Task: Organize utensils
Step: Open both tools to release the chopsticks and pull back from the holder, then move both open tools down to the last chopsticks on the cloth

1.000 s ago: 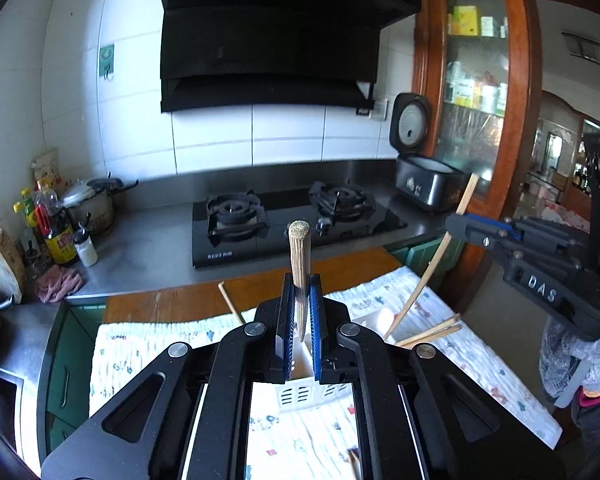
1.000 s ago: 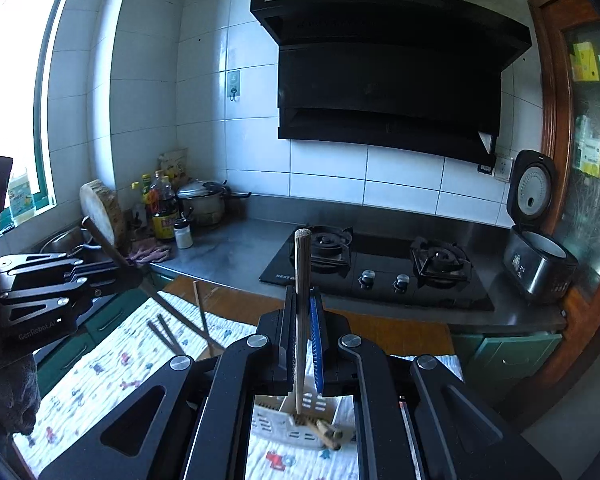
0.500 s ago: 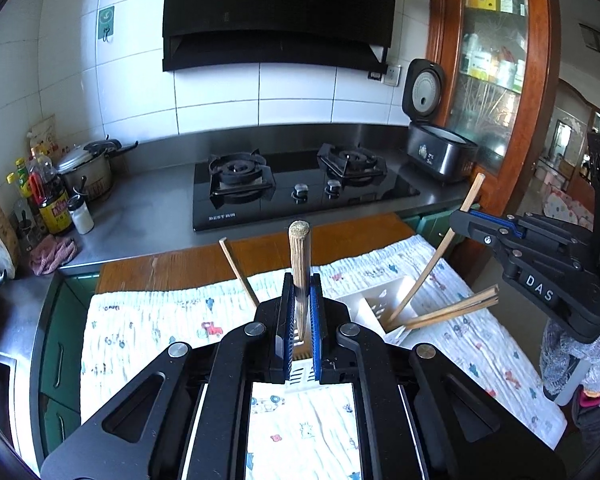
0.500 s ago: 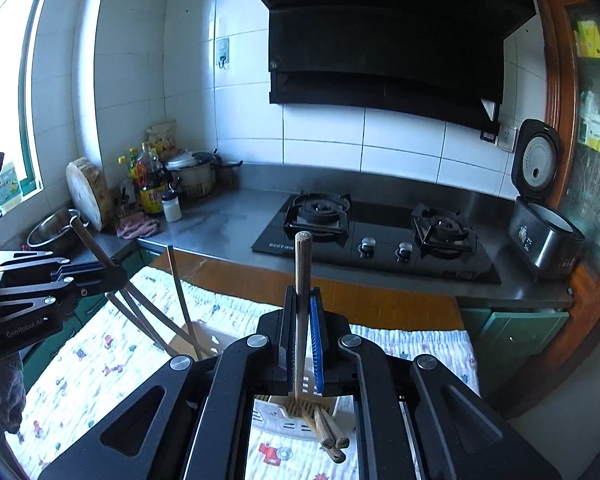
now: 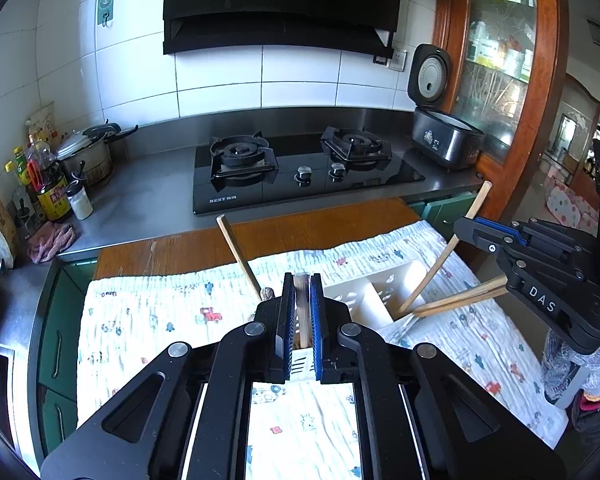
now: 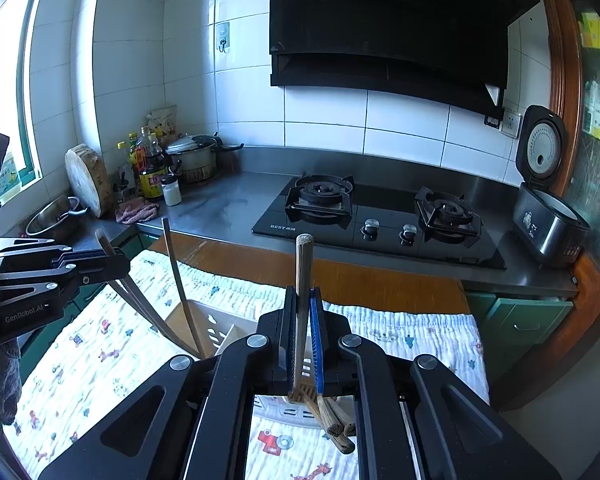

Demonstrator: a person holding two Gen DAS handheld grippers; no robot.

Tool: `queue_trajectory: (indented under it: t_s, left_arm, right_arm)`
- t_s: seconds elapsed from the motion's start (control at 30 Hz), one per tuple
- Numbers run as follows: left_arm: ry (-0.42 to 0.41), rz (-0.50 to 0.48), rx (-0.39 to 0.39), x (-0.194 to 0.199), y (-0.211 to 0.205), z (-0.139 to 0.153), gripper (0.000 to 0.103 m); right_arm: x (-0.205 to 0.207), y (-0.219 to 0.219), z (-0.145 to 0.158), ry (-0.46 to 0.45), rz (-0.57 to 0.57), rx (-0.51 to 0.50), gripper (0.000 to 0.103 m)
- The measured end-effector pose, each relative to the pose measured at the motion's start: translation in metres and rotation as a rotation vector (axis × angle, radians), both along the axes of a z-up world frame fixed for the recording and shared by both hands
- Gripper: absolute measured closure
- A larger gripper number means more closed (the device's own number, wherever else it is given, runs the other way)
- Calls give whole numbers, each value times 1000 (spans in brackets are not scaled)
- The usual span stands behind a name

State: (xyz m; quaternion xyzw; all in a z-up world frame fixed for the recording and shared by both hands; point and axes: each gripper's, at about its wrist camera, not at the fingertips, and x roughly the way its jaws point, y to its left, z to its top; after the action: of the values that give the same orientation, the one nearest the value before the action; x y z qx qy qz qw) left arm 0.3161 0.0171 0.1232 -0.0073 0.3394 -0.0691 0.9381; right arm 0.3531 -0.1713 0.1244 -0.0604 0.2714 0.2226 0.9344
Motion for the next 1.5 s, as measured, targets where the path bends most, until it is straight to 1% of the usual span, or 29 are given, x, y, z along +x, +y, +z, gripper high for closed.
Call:
queue_trajectory:
  t_s: [0.2, 0.33, 0.5, 0.53, 0.6, 0.63, 0.67, 0.73, 0.77, 0.8, 0.83, 0.87, 0.9, 0.97, 1.0, 1.03, 1.13, 1.23, 1.37, 1.5]
  left_arm:
    - [-2, -3, -12, -1, -1, -1, 96]
    - [-17, -12, -20, -6, -2, 2, 95]
    - [-49, -13, -40, -18, -4, 11, 95]
    - [-57, -14, -44, -21, -4, 14, 93]
    - [-77, -15, -49, -30, -5, 19, 85]
    - [-87, -14, -50, -35, -5, 21, 77]
    - [-97, -14, -51, -41, -6, 23, 73]
    - [-108, -17, -57, -52, -7, 25, 73]
    - [-113, -18, -61, -59, -7, 25, 71]
    - [-117, -19, -65, -65, -7, 25, 69]
    - [-123, -18, -70, -71, -7, 25, 62]
    - [-130, -16, -74, -80, -7, 24, 58]
    - [-135, -18, -73, -86, -8, 23, 57]
    - [-144, -16, -59, -103, -9, 18, 55]
    - [-148, -13, -55, -109, -9, 15, 53]
    - [-149, -14, -53, -117, -10, 11, 47]
    - [-144, -18, -49, -137, -11, -2, 45]
    - [-142, -6, -36, -156, -10, -17, 39]
    - [-121, 1, -33, -176, -9, -39, 32]
    - [-90, 18, -74, -190, -2, -59, 30]
  right_arm:
    - [0, -3, -3, 6, -3, 1, 96]
    - [-3, -7, 1, -3, -9, 8, 95]
    - [-13, -15, 10, -32, -18, 21, 86]
    - [-17, -17, 13, -42, -20, 22, 85]
    - [-25, -20, 18, -63, -22, 22, 80]
    - [-30, -22, 20, -74, -24, 21, 79]
    - [-35, -23, 23, -85, -24, 21, 77]
    - [-46, -26, 26, -104, -24, 22, 75]
    - [-52, -28, 28, -113, -22, 23, 73]
    - [-59, -30, 29, -120, -19, 25, 69]
    - [-64, -31, 30, -125, -18, 26, 67]
    - [-72, -32, 30, -131, -17, 25, 66]
    - [-80, -33, 29, -135, -13, 21, 65]
    - [-95, -35, 25, -140, -4, 18, 60]
    - [-103, -35, 22, -140, 3, 12, 60]
    - [-109, -35, 18, -140, 7, 8, 60]
    - [-130, -35, 2, -121, 26, -2, 59]
    - [-147, -33, -16, -96, 41, -9, 57]
    - [-170, -30, -47, -43, 55, -14, 51]
    - [-184, -26, -76, 28, 62, -15, 47]
